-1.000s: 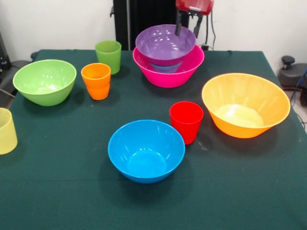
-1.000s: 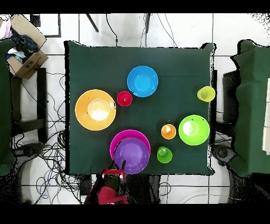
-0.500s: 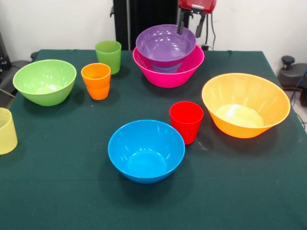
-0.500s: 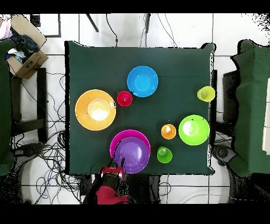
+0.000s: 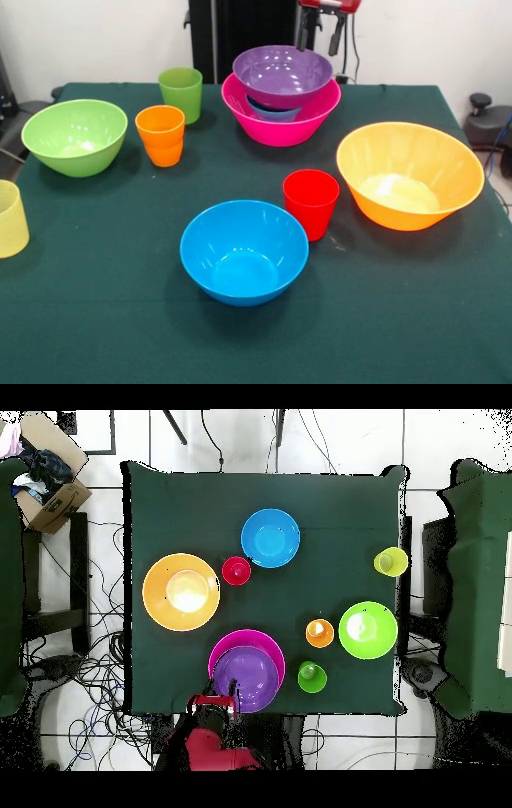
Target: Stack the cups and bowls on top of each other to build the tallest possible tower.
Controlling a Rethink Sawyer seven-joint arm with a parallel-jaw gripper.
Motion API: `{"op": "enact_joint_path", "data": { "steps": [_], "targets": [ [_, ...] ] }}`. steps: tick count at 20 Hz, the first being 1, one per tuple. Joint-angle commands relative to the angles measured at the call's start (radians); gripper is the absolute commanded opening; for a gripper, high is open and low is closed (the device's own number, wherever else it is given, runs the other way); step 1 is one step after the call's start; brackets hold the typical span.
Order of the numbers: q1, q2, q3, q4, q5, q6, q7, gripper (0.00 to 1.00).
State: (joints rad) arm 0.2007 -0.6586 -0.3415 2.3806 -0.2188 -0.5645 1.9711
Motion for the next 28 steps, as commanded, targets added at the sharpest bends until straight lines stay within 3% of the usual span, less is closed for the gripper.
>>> {"op": "enact_joint_path", "data": {
  "steps": [1, 5, 10, 12, 15, 17, 19, 21, 24, 26, 28],
  "targets": [
    [-0.074, -0.071, 0.200, -0.018, -0.099, 0.223, 0.096, 1.00],
    [-0.147, -0.232, 0.236, 0.043, -0.140, 0.347, 0.080, 1.00],
    [-0.199, -0.297, 0.301, 0.079, -0.207, 0.398, 0.060, 1.00],
    [-0.219, -0.366, 0.363, 0.114, -0.220, 0.456, 0.045, 1.00],
    [-0.300, -0.507, 0.527, 0.210, -0.227, 0.545, 0.014, 1.00],
    [-0.304, -0.534, 0.555, 0.238, -0.237, 0.544, 0.005, 1.00],
    [-0.256, -0.497, 0.506, 0.207, -0.282, 0.516, -0.016, 1.00],
    [-0.205, -0.399, 0.446, 0.152, -0.324, 0.449, -0.002, 1.00],
    [-0.116, -0.195, 0.318, 0.036, -0.382, 0.339, -0.003, 1.00],
    [-0.066, -0.042, 0.237, -0.048, -0.382, 0.260, 0.012, 1.00],
    [-0.075, 0.048, 0.231, -0.109, -0.388, 0.245, 0.018, 1.00]
  ]
}}
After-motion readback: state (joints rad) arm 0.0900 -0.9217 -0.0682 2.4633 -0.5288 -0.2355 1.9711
